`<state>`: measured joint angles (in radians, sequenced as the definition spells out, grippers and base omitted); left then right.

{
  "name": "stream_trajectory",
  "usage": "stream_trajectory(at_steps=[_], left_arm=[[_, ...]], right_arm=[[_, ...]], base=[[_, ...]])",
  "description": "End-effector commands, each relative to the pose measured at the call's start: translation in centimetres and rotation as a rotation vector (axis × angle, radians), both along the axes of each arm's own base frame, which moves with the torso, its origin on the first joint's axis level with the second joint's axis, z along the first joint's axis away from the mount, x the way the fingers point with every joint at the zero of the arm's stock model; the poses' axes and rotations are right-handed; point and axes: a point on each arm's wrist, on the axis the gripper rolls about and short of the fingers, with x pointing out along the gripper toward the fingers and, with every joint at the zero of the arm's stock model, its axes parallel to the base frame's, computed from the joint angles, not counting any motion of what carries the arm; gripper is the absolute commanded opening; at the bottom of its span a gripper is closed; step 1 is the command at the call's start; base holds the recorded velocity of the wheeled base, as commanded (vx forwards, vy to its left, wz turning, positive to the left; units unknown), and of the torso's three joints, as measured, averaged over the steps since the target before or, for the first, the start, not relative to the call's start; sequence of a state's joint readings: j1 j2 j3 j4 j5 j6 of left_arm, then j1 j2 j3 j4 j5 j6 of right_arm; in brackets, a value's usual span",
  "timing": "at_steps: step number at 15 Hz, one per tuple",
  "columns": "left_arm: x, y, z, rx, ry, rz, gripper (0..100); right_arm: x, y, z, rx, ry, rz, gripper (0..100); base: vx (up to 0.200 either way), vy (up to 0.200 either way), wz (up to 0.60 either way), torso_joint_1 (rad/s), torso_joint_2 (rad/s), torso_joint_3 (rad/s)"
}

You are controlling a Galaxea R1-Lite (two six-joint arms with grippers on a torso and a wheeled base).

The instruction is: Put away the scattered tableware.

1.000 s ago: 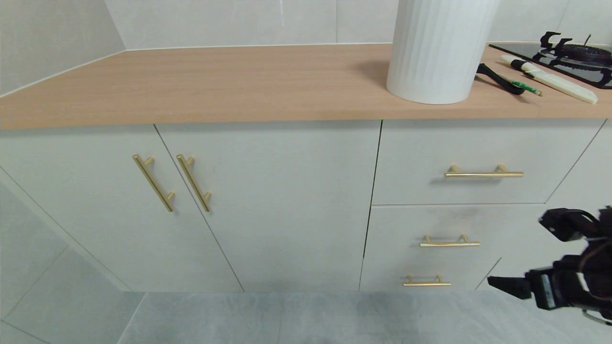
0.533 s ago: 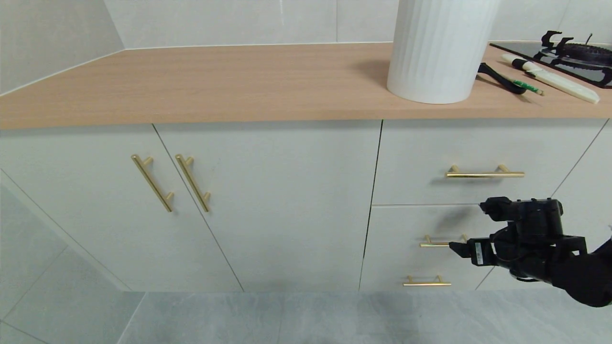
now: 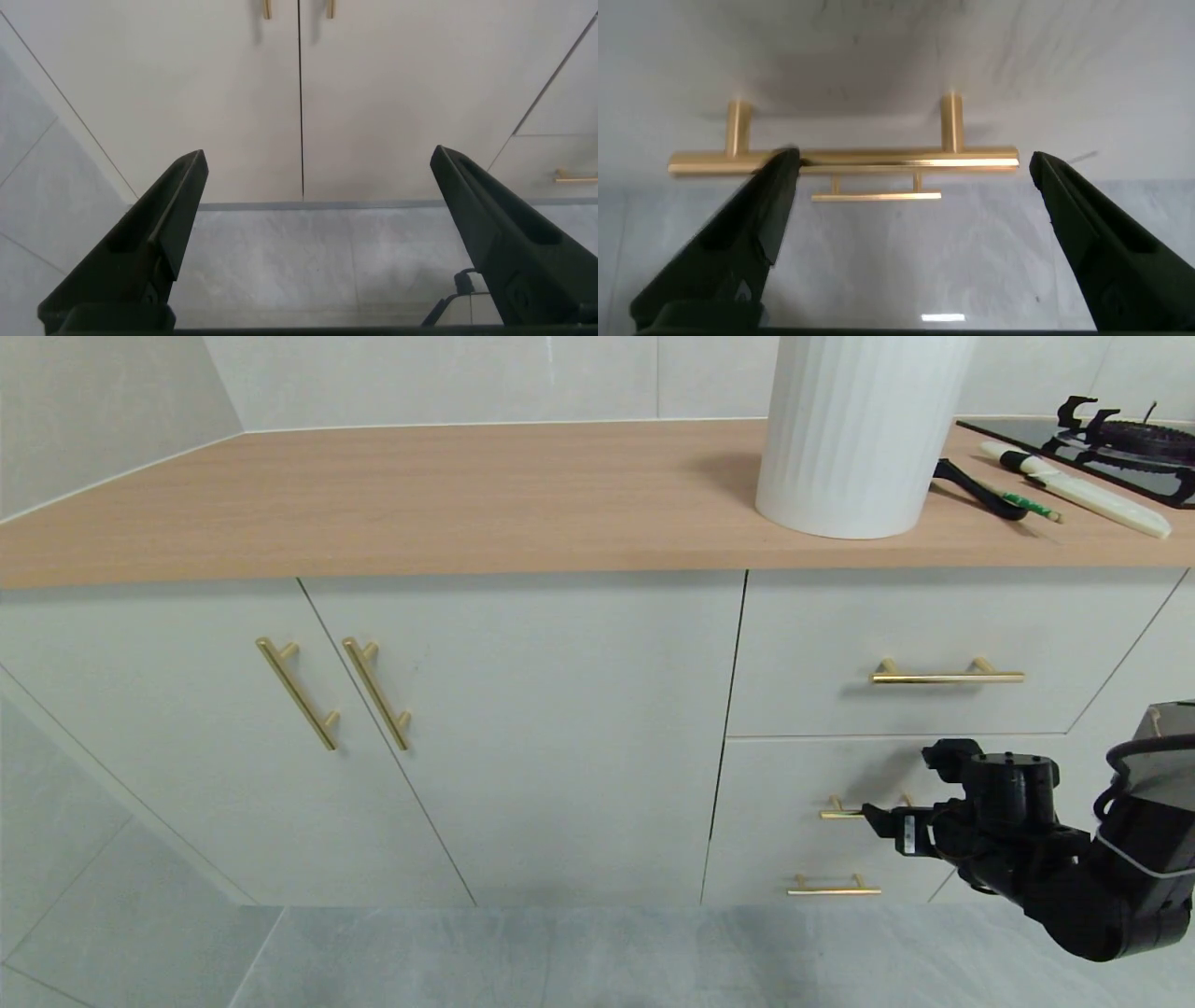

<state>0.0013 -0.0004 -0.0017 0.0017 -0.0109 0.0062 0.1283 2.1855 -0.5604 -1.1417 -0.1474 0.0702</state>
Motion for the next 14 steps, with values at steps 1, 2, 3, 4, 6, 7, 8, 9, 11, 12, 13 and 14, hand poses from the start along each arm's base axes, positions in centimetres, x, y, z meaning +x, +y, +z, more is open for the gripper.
stream_trajectory(at_steps=[1, 2, 3, 4, 6, 7, 8, 9, 11, 12, 13, 14], left_arm=[[0.0, 0.0, 0.0, 0.000, 0.000, -0.001, 100], [0.0, 0.0, 0.0, 0.000, 0.000, 0.000, 100], [0.0, 0.0, 0.0, 0.000, 0.000, 0.000, 100], [0.0, 0.0, 0.0, 0.000, 0.000, 0.000, 100], [0.0, 0.0, 0.0, 0.000, 0.000, 0.000, 100], [0.0, 0.0, 0.0, 0.000, 0.000, 0.000, 100], [0.0, 0.0, 0.0, 0.000, 0.000, 0.000, 100], [0.0, 0.0, 0.0, 0.000, 0.000, -0.001, 100], [0.0, 0.0, 0.0, 0.000, 0.000, -0.001, 100], [0.0, 0.0, 0.0, 0.000, 0.000, 0.000, 100], [0.0, 0.0, 0.0, 0.000, 0.000, 0.000, 100], [0.0, 0.0, 0.0, 0.000, 0.000, 0.000, 100]], right_arm=[[0.2, 0.0, -1.5, -0.005, 0.021, -0.001, 100], [0.3, 0.1, -1.7, -0.004, 0.015, -0.001, 100], [0.3, 0.1, -1.8, -0.006, 0.013, -0.002, 100], [0.4, 0.0, -1.6, -0.005, -0.004, -0.008, 100], [0.5, 0.0, -1.4, -0.004, -0.022, -0.011, 100], [0.5, -0.1, -1.4, -0.007, -0.021, -0.015, 100], [0.2, -0.1, -1.6, -0.011, -0.010, -0.013, 100], [-0.2, -0.1, -1.7, -0.018, 0.005, -0.010, 100], [-0.8, -0.2, -1.6, -0.031, 0.021, 0.000, 100], [-1.3, -0.3, -1.7, -0.064, 0.045, 0.023, 100], [-1.6, -0.4, -1.5, -0.085, 0.053, 0.033, 100], [-2.7, -0.6, 0.4, -0.094, 0.048, 0.040, 100]], base=[[0.000, 0.000, 0.00, 0.000, 0.00, 0.000], [0.000, 0.000, 0.00, 0.000, 0.00, 0.000], [0.000, 0.000, 0.00, 0.000, 0.00, 0.000], [0.000, 0.000, 0.00, 0.000, 0.00, 0.000], [0.000, 0.000, 0.00, 0.000, 0.00, 0.000], [0.000, 0.000, 0.00, 0.000, 0.00, 0.000], [0.000, 0.000, 0.00, 0.000, 0.00, 0.000], [0.000, 0.000, 0.00, 0.000, 0.00, 0.000], [0.000, 0.000, 0.00, 0.000, 0.00, 0.000], [0.000, 0.000, 0.00, 0.000, 0.00, 0.000], [0.000, 0.000, 0.00, 0.000, 0.00, 0.000], [0.000, 0.000, 0.00, 0.000, 0.00, 0.000]])
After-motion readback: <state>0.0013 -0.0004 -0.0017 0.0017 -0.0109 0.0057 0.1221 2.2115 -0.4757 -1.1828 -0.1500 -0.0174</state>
